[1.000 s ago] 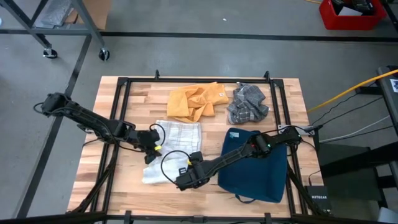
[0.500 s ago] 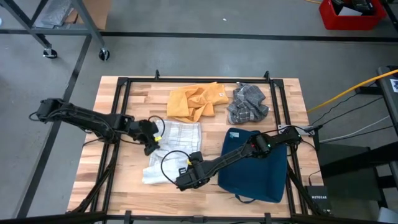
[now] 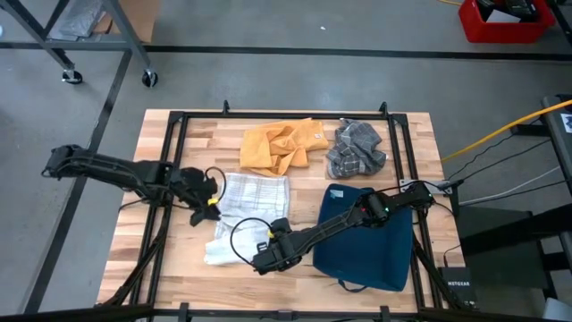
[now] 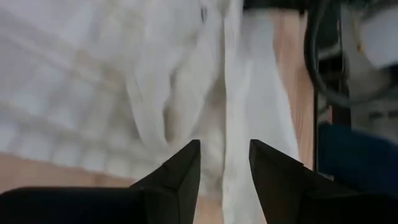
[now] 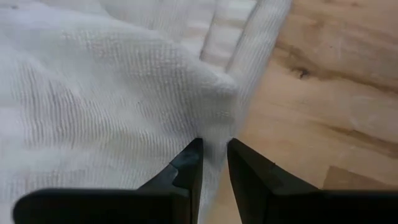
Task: Fold towel
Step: Fold the white towel
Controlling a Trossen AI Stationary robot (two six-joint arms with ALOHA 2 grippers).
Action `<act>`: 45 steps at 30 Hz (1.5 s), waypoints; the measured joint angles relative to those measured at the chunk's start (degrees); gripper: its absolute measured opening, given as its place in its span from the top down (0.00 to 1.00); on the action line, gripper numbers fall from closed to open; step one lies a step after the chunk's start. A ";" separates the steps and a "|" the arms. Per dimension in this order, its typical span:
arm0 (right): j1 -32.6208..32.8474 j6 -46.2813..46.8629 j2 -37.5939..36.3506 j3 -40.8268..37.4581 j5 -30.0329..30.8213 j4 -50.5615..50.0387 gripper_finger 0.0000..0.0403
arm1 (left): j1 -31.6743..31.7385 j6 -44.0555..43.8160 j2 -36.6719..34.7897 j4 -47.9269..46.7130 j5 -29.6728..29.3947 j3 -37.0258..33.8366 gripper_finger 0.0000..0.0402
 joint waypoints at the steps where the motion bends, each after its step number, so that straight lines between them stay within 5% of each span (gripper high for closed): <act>1: 0.00 -0.24 0.00 0.00 -0.56 0.02 0.80 | -1.49 -0.42 0.30 -0.04 -0.02 -0.44 0.68; 24: 0.00 -2.82 -0.04 0.00 -1.18 5.09 0.80 | -21.73 -26.67 1.78 16.27 -7.54 -13.51 0.68; 45: 0.00 -2.65 -0.07 0.00 -1.11 5.25 0.81 | -25.77 -27.57 13.21 28.04 -10.73 -15.15 0.69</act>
